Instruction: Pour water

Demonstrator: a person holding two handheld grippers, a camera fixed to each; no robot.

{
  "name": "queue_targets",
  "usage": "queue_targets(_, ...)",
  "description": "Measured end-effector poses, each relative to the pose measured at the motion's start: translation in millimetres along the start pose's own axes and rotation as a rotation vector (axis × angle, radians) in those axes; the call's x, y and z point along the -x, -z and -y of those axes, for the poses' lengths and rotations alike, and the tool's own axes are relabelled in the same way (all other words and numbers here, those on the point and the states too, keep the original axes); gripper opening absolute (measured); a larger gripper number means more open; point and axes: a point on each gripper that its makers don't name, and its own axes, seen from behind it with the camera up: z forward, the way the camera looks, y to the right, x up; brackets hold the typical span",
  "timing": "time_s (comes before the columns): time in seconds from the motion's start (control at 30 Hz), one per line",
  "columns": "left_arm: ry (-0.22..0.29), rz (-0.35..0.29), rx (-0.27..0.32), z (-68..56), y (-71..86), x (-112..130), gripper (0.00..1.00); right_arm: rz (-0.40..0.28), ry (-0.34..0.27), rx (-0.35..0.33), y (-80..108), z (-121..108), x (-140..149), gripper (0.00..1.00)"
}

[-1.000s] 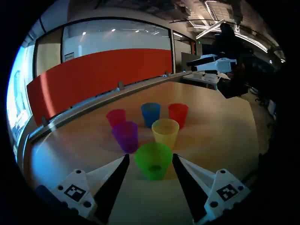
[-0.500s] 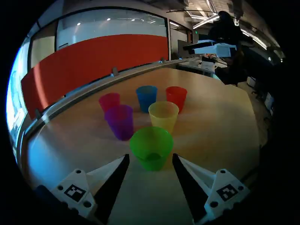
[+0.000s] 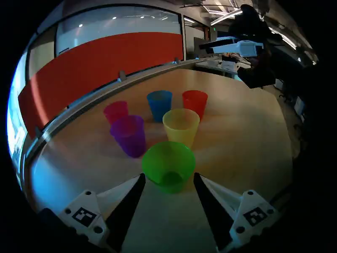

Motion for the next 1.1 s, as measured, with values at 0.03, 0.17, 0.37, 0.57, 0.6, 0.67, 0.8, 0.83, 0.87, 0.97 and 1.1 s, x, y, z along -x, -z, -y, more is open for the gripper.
queue_targets(0.03,-0.003,0.002,0.002,0.0,-1.1,-0.3,0.85,0.000,-0.001,0.000,-0.2,-0.1,0.4,0.99)
queue_targets(0.17,-0.014,0.011,0.008,0.0,-6.0,-1.7,0.85,0.002,-0.003,0.000,-1.1,-1.1,2.3,1.00)
queue_targets(0.37,-0.010,0.013,0.019,0.5,-14.1,-4.6,0.85,0.006,-0.005,0.000,-2.0,-2.2,5.6,0.99)
queue_targets(0.57,-0.003,0.009,0.025,1.7,-20.7,-6.7,0.85,0.011,-0.003,0.000,-3.5,-3.7,7.6,1.00)
queue_targets(0.6,-0.004,0.008,0.026,1.8,-21.7,-6.9,0.85,0.012,-0.003,0.000,-3.8,-3.8,8.0,1.00)
queue_targets(0.67,-0.006,0.008,0.029,2.1,-23.7,-7.4,0.85,0.013,-0.005,0.000,-4.5,-3.8,8.5,0.99)
queue_targets(0.8,-0.008,0.007,0.032,2.9,-27.6,-8.5,0.85,0.015,-0.007,-0.002,-5.7,-3.7,9.8,0.99)
queue_targets(0.83,-0.008,0.006,0.033,3.2,-28.7,-8.6,0.85,0.016,-0.007,-0.002,-6.1,-3.8,10.4,0.99)
queue_targets(0.87,-0.007,0.006,0.035,3.4,-29.8,-8.8,0.84,0.017,-0.007,-0.002,-6.4,-3.8,11.0,0.99)
queue_targets(0.97,-0.007,0.005,0.038,4.1,-32.9,-9.5,0.84,0.021,-0.006,-0.003,-7.3,-3.5,12.7,0.99)
queue_targets(1.1,-0.008,0.004,0.039,5.5,-37.1,-9.9,0.84,0.024,-0.005,-0.005,-8.2,-2.9,13.7,0.99)
